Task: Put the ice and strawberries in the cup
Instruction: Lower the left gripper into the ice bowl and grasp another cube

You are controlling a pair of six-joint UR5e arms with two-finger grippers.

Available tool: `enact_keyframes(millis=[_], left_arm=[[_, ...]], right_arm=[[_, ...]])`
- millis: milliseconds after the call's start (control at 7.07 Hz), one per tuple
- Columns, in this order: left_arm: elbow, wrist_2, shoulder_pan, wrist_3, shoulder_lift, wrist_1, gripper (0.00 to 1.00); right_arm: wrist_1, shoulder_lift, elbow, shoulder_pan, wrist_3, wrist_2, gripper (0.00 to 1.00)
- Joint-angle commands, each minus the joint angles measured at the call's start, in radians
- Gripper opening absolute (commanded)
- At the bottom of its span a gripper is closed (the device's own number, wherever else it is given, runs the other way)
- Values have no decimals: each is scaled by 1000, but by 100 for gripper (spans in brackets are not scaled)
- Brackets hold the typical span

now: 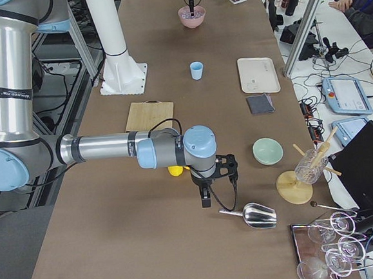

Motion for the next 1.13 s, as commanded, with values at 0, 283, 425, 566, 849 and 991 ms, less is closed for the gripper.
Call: enact_keyframes(millis=[0, 283, 425, 566, 849, 991], left_arm=[[7, 0, 11, -2, 1, 0, 57], [7, 0, 17, -3, 1, 0, 55], [7, 0, 28, -6, 5, 0, 55], [7, 2, 45, -21, 13, 0, 55], [9, 2, 59, -34, 16, 0, 55], [9, 2, 59, -34, 21, 0, 55]], right_arm=[[0, 0, 0, 0, 0, -1, 100], [0, 2, -5, 0, -3, -3, 100], [0, 2, -5, 0, -3, -3, 100], [0, 2, -7, 0, -5, -3, 100], [0, 0, -7, 0, -5, -4, 100], [0, -2, -7, 0, -6, -4, 100]])
